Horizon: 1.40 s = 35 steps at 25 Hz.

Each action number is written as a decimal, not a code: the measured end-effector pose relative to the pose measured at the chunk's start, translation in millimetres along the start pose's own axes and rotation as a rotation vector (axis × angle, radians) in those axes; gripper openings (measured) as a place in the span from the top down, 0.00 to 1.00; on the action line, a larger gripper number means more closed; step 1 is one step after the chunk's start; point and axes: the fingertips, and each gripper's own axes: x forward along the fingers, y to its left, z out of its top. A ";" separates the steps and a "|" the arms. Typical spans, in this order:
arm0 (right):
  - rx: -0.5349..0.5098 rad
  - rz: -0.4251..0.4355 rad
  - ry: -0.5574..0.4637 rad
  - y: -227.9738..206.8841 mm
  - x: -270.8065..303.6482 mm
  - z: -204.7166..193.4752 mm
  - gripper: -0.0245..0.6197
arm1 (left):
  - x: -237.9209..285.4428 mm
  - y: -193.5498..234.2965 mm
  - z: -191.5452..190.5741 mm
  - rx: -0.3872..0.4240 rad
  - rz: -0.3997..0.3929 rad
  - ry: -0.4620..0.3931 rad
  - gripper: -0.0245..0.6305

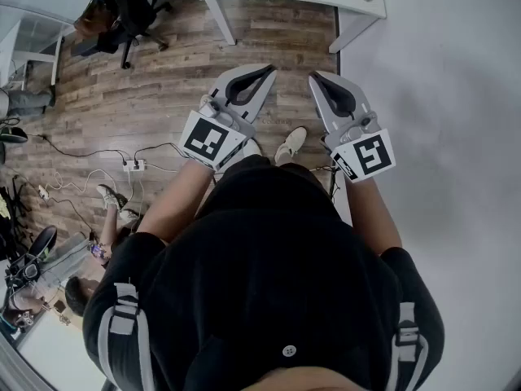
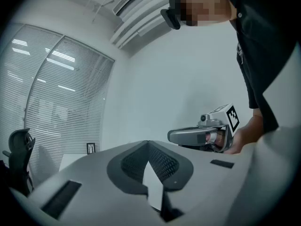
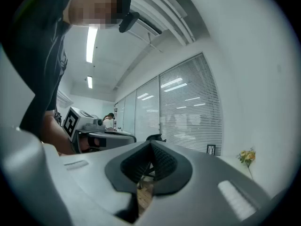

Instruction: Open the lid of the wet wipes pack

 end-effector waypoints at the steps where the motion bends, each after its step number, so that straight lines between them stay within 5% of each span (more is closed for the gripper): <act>1: -0.001 -0.002 0.000 -0.1 -0.1 -0.5 0.95 | 0.0 0.0 -0.9 0.001 -0.001 0.001 0.95; 19: 0.023 -0.011 -0.022 -12.5 3.8 5.0 0.94 | 7.9 10.1 -0.7 0.007 0.001 0.003 0.95; 35: 0.028 -0.056 -0.004 -53.9 2.8 -0.7 0.52 | 41.6 14.1 -7.0 0.009 0.003 0.013 0.95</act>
